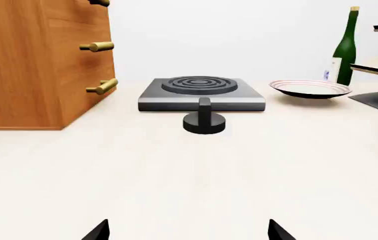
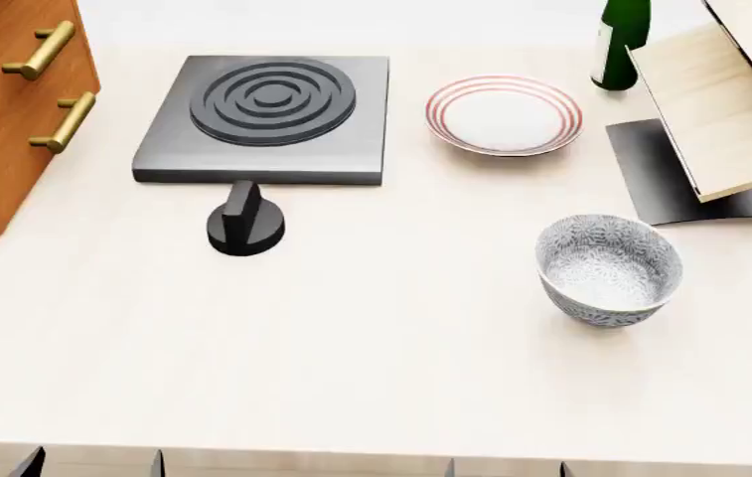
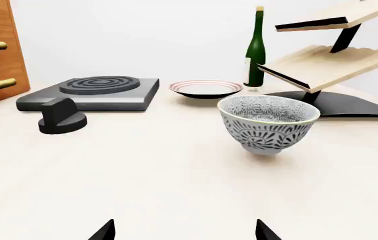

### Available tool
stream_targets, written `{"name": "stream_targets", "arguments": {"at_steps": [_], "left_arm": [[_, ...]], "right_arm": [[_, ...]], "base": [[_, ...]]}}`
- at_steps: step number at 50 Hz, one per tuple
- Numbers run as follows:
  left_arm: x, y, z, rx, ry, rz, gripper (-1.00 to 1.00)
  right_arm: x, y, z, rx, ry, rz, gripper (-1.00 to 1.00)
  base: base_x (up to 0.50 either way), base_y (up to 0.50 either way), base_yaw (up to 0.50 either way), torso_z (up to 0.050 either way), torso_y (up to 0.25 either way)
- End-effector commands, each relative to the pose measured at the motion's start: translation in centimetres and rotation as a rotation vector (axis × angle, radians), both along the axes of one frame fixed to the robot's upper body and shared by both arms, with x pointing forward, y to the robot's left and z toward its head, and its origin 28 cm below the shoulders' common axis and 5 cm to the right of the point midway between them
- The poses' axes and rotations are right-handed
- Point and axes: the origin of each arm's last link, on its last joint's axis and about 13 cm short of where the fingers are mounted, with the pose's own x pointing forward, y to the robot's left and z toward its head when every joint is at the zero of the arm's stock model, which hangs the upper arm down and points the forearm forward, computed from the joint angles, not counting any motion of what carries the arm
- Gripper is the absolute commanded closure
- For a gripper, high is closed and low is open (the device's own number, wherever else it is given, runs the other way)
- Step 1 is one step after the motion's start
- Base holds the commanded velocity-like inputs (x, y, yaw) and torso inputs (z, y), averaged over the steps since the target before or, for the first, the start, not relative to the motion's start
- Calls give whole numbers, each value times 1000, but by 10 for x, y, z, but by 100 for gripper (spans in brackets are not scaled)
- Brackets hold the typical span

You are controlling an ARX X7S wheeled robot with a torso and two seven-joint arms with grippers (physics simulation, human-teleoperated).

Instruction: Put the bowl on the stove.

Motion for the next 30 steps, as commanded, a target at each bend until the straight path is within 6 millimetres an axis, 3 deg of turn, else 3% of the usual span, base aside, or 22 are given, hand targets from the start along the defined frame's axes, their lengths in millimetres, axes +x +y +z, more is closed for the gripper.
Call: {"name": "stream_targets", "arguments": {"at_steps": [1, 23, 30], "left_arm": [[0, 0, -1, -4, 1, -2, -100], [-2, 0, 0, -11, 39, -31, -100], [-11, 5, 15, -79, 10, -2, -100]], "right_arm": [[-1, 0, 0, 16, 9, 15, -100], [0, 3, 2, 23, 7, 30, -100], [-5, 1, 10, 84, -5, 13, -100]], "base": [[0, 0, 0, 0, 0], [0, 0, 0, 0, 0], [0, 0, 0, 0, 0]]}}
